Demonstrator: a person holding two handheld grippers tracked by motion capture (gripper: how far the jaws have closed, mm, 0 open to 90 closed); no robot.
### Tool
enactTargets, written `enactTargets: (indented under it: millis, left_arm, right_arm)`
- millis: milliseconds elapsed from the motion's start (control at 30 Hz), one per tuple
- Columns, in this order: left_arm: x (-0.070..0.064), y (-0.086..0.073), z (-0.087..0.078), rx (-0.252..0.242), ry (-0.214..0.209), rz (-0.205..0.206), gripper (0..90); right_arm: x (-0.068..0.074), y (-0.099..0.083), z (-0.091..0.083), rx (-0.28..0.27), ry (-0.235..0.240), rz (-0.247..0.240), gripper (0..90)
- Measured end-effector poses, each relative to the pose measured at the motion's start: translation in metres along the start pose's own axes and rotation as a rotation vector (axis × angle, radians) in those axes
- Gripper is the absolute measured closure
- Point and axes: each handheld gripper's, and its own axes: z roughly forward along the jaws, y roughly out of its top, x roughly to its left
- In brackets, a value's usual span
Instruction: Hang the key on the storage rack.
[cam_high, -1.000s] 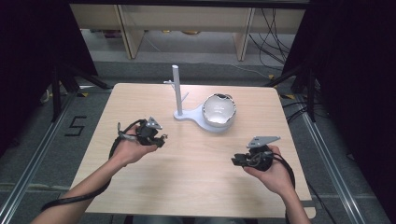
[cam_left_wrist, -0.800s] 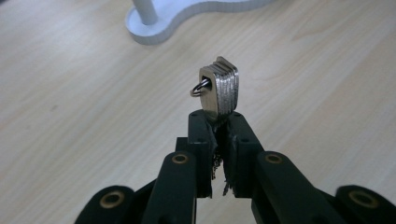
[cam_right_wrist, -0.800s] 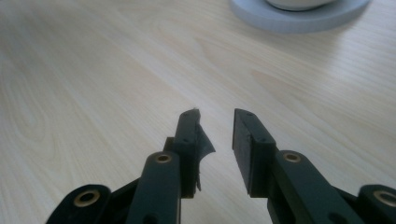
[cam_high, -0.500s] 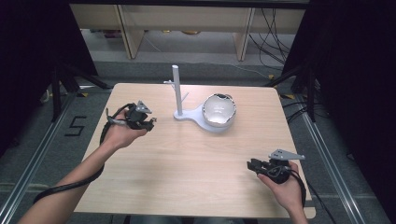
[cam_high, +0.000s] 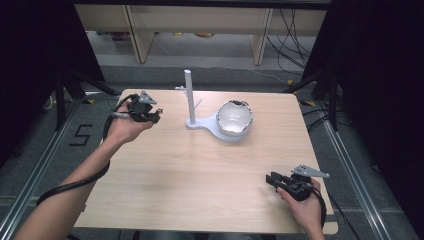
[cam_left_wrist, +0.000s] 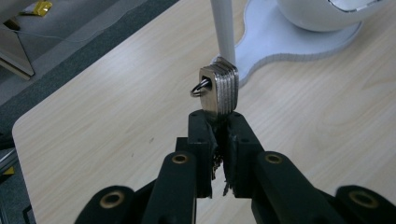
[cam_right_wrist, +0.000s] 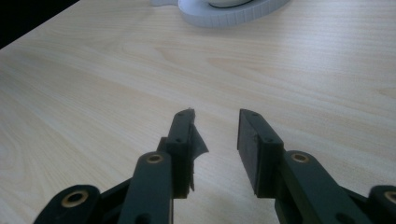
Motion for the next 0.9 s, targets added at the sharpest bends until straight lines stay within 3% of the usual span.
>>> enactTargets:
  millis: [33, 133, 167, 267, 300, 467, 500, 600, 633, 700, 733, 767, 833, 867, 900]
  left_arm:
    - [0.002, 0.003, 0.001, -0.006, 0.01, -0.001, 81.8]
    - [0.003, 0.009, 0.002, -0.013, 0.014, -0.003, 81.8]
    - [0.004, 0.011, 0.002, -0.02, 0.015, -0.001, 81.8]
    - [0.004, 0.015, 0.002, -0.037, 0.011, -0.018, 81.8]
    - [0.007, 0.02, 0.0, -0.048, 0.017, -0.018, 81.8]
    - [0.012, 0.031, -0.005, -0.066, 0.028, -0.027, 81.8]
    - [0.013, 0.033, -0.006, -0.069, 0.03, -0.03, 81.8]
    - [0.015, 0.04, -0.008, -0.084, 0.032, -0.031, 81.8]
    - [0.016, 0.046, -0.009, -0.091, 0.032, -0.028, 81.8]
    - [0.016, 0.048, -0.008, -0.096, 0.033, -0.03, 81.7]
    - [0.015, 0.053, -0.007, -0.104, 0.031, -0.026, 81.7]
    - [0.015, 0.053, -0.007, -0.104, 0.031, -0.026, 81.7]
    - [0.014, 0.058, -0.006, -0.108, 0.029, -0.025, 81.7]
    - [0.013, 0.062, -0.004, -0.115, 0.029, -0.017, 81.7]
    - [0.013, 0.062, -0.004, -0.115, 0.029, -0.017, 81.7]
  right_arm:
    - [-0.003, 0.001, 0.001, 0.007, -0.013, -0.043, 67.4]
    - [-0.003, 0.001, 0.0, 0.002, 0.002, -0.038, 67.0]
    - [-0.003, 0.0, -0.001, 0.007, -0.027, -0.04, 66.9]
    - [-0.003, -0.001, -0.003, 0.02, -0.021, -0.021, 66.8]
    - [-0.006, 0.0, -0.002, 0.008, -0.035, -0.063, 66.7]
    - [-0.005, -0.001, 0.0, 0.005, -0.022, -0.035, 66.5]
    - [-0.003, -0.001, -0.002, 0.011, -0.006, -0.003, 66.4]
    - [-0.003, -0.001, -0.001, 0.016, -0.011, -0.015, 66.3]
    - [-0.005, 0.0, 0.0, 0.006, -0.019, -0.055, 66.1]
    - [-0.005, 0.0, 0.0, 0.006, -0.02, -0.055, 66.1]
    - [-0.003, 0.0, 0.001, 0.006, -0.024, -0.026, 65.9]
    - [-0.005, 0.0, 0.001, 0.007, -0.038, -0.067, 65.8]
    - [-0.005, 0.0, 0.001, 0.009, -0.038, -0.065, 65.8]
    - [-0.002, 0.0, 0.0, 0.028, -0.034, -0.025, 65.6]
    - [-0.002, 0.0, 0.0, 0.028, -0.034, -0.025, 65.6]
